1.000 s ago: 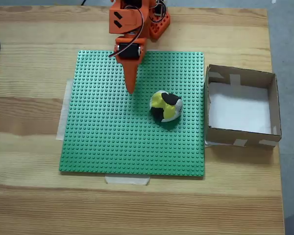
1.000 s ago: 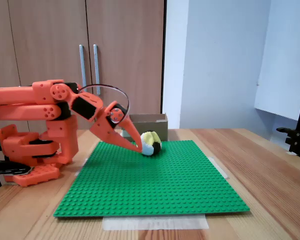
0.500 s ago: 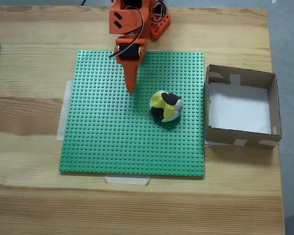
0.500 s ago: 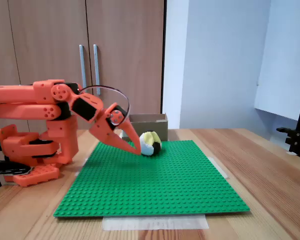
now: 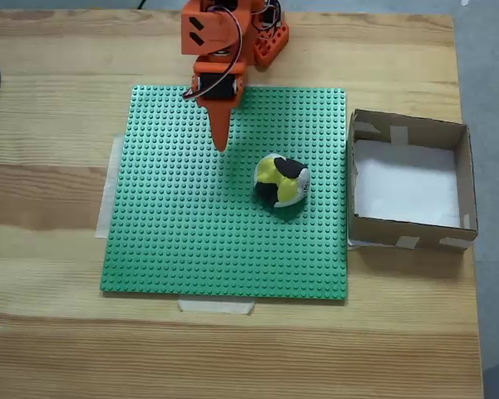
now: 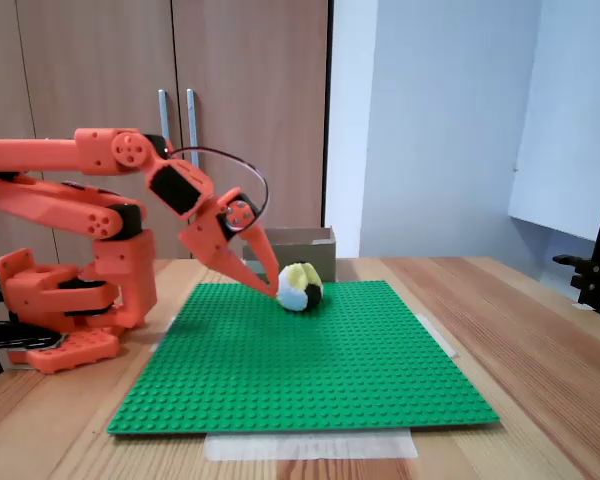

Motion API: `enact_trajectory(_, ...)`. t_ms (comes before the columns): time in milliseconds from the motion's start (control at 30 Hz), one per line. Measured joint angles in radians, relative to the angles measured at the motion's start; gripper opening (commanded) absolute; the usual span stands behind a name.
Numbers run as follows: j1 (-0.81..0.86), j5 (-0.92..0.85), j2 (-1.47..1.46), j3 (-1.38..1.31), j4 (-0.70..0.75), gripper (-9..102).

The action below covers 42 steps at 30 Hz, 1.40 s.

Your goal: Pick the ball and put it in the box.

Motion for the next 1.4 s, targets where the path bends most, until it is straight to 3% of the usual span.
enact_trajectory(867, -0.196, 0.123, -0.689, -0.729, 0.399, -1)
enact_trajectory(1400, -0.302, 0.163, -1.032, -1.043, 0.575, -1)
